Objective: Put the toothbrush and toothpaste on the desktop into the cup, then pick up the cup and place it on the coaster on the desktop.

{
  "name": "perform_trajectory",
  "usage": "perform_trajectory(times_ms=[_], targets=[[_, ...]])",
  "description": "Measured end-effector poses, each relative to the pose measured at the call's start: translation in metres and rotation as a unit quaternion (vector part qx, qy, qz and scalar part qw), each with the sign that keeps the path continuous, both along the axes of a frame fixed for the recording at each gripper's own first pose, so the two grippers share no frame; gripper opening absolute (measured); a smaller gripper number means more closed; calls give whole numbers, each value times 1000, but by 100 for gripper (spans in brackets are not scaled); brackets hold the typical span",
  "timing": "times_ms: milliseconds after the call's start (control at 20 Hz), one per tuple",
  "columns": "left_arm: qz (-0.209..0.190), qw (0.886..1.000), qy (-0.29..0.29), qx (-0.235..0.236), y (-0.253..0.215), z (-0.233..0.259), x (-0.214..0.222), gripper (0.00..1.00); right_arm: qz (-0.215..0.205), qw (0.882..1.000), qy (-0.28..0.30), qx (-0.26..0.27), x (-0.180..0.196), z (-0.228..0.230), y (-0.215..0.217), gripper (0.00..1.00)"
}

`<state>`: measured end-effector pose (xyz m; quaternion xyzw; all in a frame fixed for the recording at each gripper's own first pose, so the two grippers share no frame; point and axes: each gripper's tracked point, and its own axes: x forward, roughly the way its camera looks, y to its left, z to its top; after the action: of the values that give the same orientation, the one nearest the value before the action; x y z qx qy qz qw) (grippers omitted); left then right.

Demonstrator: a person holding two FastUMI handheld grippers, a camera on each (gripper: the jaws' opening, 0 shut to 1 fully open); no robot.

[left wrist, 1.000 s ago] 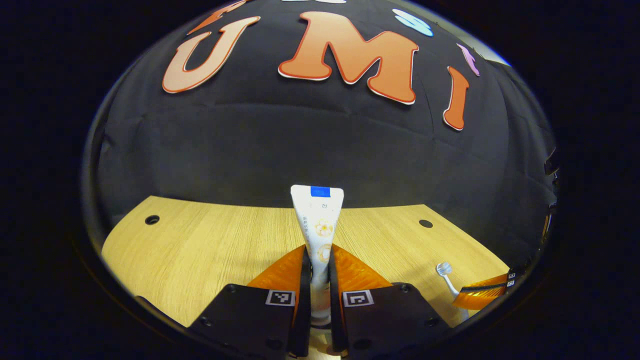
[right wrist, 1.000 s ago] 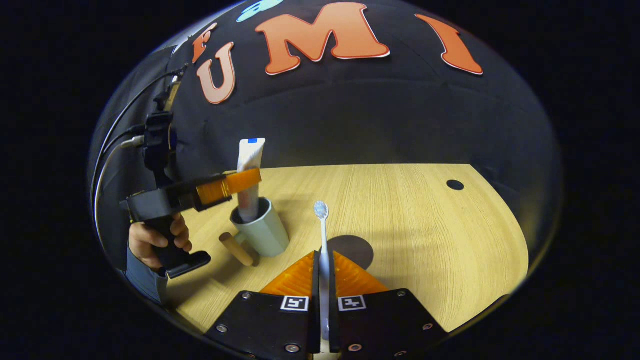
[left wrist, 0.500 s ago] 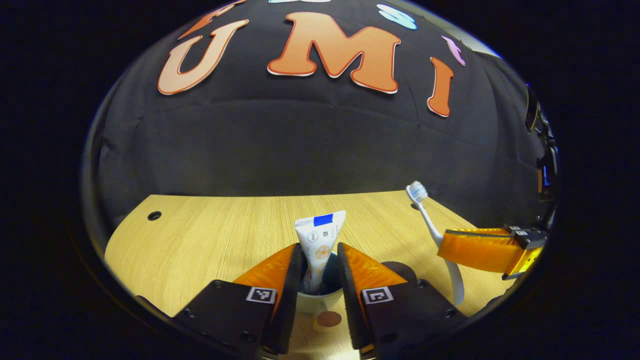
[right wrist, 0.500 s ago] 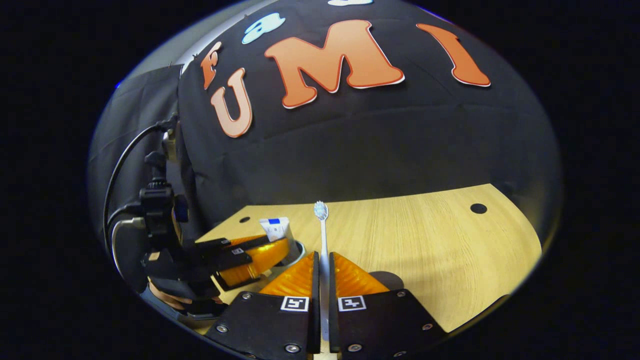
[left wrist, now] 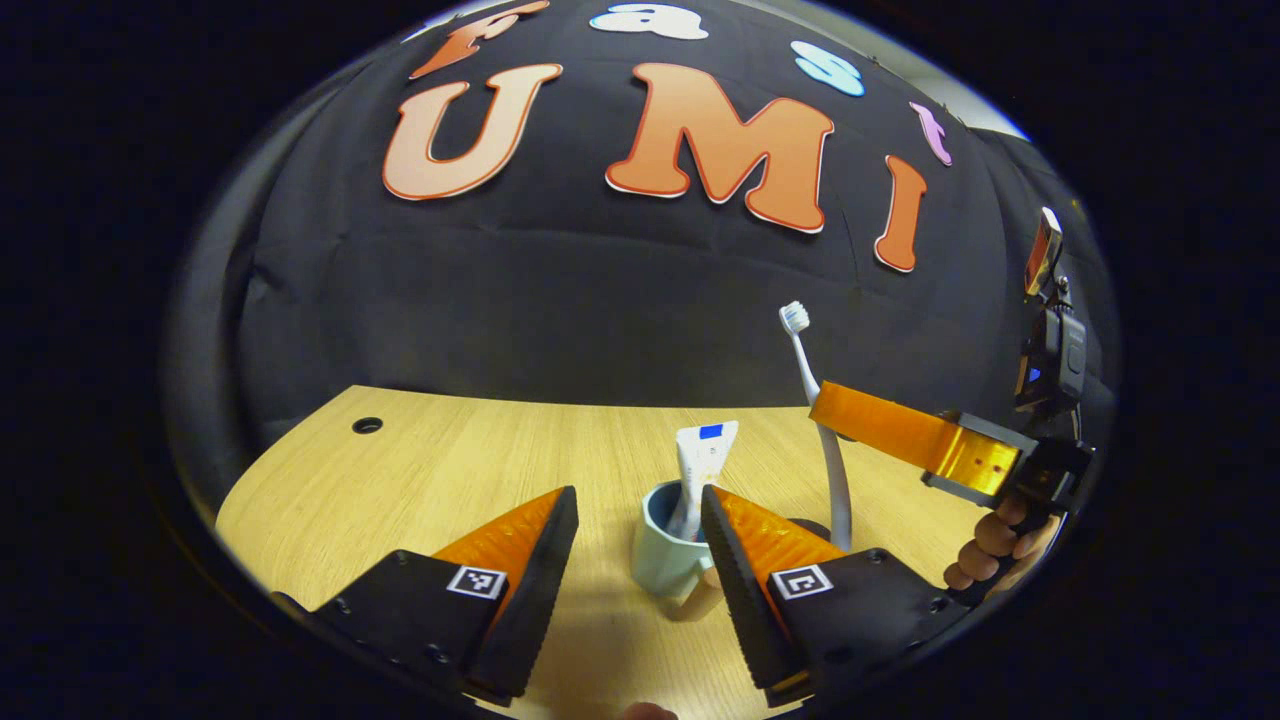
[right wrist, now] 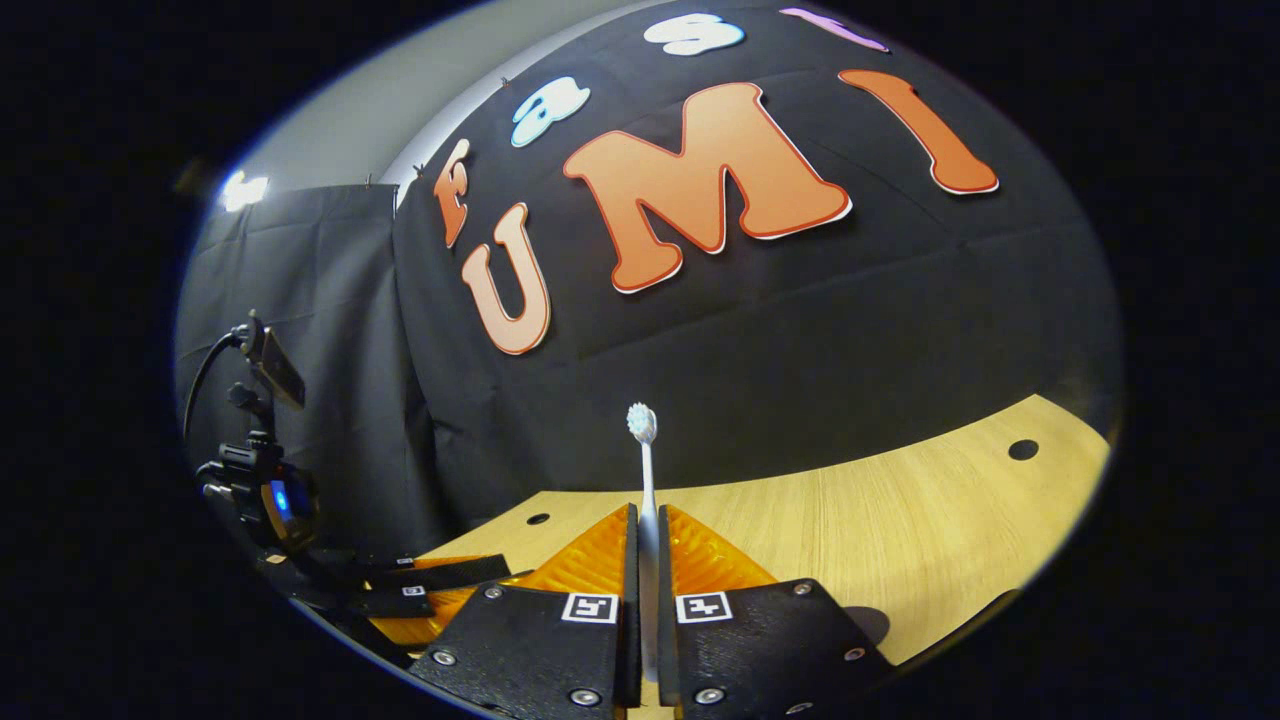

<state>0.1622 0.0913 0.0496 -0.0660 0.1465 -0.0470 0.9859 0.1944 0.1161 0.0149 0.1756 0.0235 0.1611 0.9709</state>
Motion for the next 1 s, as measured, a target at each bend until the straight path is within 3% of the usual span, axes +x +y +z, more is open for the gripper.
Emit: perform_trajectory(times_ms=[150, 250, 500, 700, 900, 1000], targets=[[16, 1000, 11, -13, 16, -8, -16, 94, 4, 999, -11, 37, 18, -6, 10, 7], [27, 999, 15, -18, 27, -11, -22, 93, 6, 997, -30, 70, 26, -2, 17, 7], [43, 999, 16, -20, 44, -16, -30, 94, -4, 991, -94, 96, 38, 9, 23, 7], [47, 998, 22, -26, 47, -21, -29, 94, -13, 990, -106, 97, 41, -1, 24, 7], [49, 998, 26, -28, 49, -24, -27, 94, -63, 982, -148, 96, 35, -4, 8, 7], [51, 998, 28, -26, 48, -25, -26, 94, -64, 983, -149, 87, 32, -9, 11, 7]])
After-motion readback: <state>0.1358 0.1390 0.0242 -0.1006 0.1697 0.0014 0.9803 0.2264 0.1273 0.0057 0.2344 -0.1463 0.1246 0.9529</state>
